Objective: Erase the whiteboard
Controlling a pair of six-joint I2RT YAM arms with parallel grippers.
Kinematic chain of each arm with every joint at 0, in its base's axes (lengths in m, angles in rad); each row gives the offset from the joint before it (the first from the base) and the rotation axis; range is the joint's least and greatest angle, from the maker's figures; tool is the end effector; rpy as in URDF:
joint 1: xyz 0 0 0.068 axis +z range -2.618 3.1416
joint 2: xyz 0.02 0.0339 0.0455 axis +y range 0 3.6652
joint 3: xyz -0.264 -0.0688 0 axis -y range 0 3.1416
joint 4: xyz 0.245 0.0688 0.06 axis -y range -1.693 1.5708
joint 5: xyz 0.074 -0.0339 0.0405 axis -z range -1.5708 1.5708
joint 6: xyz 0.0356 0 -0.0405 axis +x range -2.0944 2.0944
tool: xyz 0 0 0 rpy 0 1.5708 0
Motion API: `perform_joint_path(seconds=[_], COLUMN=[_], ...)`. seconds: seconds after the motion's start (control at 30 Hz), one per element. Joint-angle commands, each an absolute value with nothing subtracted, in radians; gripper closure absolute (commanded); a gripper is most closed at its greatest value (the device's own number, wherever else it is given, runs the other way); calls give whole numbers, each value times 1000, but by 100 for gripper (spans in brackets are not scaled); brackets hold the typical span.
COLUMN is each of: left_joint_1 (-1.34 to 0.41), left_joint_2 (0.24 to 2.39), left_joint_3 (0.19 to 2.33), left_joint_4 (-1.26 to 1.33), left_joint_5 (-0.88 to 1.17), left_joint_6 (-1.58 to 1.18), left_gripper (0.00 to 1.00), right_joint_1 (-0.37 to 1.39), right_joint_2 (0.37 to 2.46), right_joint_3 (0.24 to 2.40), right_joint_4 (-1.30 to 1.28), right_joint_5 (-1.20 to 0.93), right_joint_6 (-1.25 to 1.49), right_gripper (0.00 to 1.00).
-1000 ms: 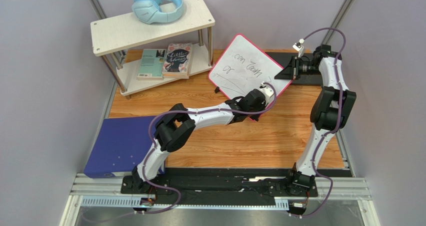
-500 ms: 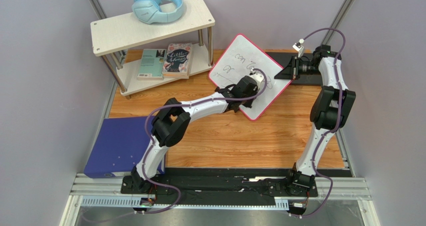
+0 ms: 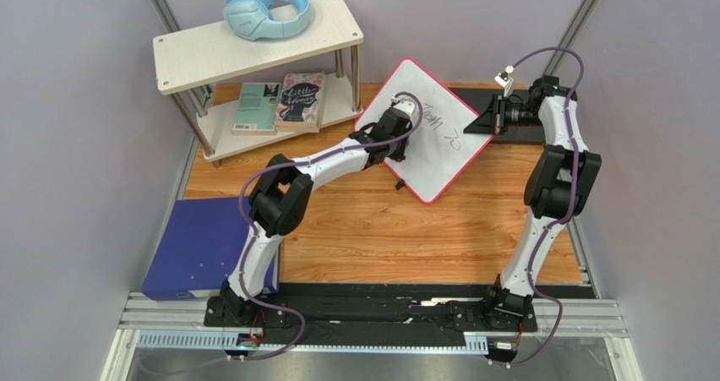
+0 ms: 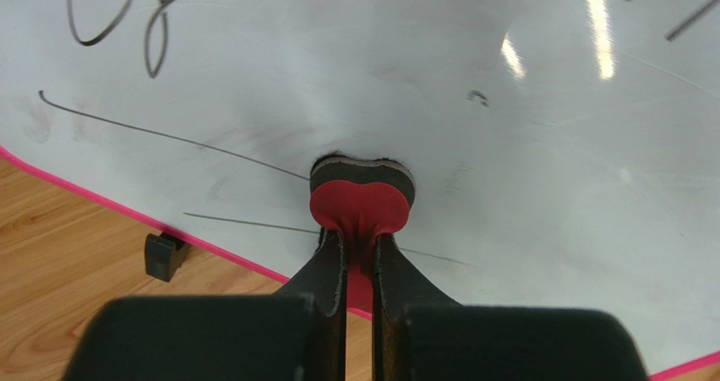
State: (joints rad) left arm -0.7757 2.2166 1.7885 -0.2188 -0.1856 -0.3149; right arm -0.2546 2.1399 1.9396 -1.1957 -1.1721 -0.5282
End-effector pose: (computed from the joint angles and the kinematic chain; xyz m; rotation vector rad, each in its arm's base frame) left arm 0.3713 -0.3550 0.2115 0.4090 2.1963 -0.3987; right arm 0.4240 -0.0764 0.2595 -0.4323 2.1897 1.2929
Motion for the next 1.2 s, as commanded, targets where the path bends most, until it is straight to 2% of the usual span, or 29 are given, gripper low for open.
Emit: perform_joint_path(seconds=[0.0,0.43,0.8,1.17], left_joint_1=[-723,-614,-568,-554], left_joint_2=[2263,2327,2329,2382], left_joint_3=[1812,1862,1881,2003], left_joint_4=[-256,-284,-278,-296], left_joint_5=[-195,-49,-63,-133], left_joint_6=[-397,-601,-658,-632], left_gripper=[100,100,100,100], right_joint_1=[-201,-201,-201,-201], right_joint_2=[2174,2177,2183,2186], right_joint_3=[1934,1933,1939,1944], right_joint_4=[-1270,-1275,-1295,-1307], right_joint_5=[-1051,-1054,-1058,-1066], right_joint_6=[-660,-667,-683,-692], right_gripper=[100,100,100,100])
